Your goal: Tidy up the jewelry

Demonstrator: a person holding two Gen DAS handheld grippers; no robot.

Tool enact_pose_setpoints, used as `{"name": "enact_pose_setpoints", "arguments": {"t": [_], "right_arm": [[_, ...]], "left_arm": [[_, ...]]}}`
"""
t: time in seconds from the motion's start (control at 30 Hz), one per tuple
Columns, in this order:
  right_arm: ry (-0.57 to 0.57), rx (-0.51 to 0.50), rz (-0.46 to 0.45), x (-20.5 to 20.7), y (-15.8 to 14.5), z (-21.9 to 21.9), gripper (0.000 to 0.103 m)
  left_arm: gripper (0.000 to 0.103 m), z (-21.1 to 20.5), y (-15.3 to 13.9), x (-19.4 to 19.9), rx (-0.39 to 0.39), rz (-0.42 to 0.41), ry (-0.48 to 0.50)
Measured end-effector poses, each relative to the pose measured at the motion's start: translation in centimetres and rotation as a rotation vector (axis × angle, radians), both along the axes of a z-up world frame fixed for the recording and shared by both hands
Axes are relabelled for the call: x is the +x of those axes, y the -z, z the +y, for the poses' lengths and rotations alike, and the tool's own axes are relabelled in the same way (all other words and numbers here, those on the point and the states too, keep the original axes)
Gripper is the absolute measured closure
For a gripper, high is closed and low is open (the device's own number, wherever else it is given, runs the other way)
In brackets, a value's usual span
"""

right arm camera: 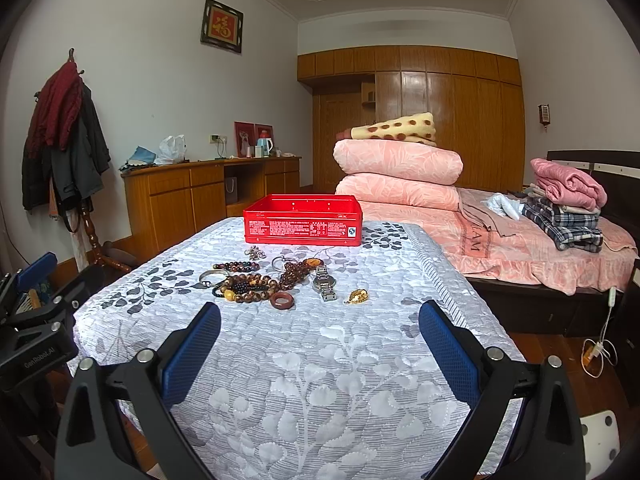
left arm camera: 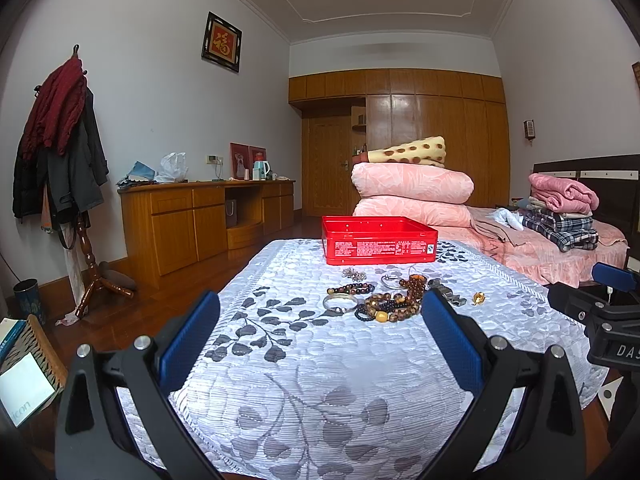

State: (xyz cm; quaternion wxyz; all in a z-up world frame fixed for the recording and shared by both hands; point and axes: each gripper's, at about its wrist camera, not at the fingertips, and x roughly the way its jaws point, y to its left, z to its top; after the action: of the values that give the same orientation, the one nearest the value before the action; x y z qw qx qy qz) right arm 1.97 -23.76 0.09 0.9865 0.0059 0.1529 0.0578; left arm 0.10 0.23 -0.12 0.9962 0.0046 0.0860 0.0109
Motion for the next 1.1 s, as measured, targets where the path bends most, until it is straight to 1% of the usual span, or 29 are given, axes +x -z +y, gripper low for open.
{"name": "enact_pose_setpoints", "arguments": {"t": [0.77, 1.1], "right_arm": [[0.0, 0.0, 0.0, 0.04, 0.08, 0.02, 0.006], [-0.002, 0.007, 0.004, 0.2, 0.34, -0.14, 0.006]], "left_arm": [[0.005, 0.04, 0.02, -0.03, -0.002, -0.001, -0.001], [0.005, 0.36, 0.01, 0.21, -0.004, 0.011, -0.001]]}}
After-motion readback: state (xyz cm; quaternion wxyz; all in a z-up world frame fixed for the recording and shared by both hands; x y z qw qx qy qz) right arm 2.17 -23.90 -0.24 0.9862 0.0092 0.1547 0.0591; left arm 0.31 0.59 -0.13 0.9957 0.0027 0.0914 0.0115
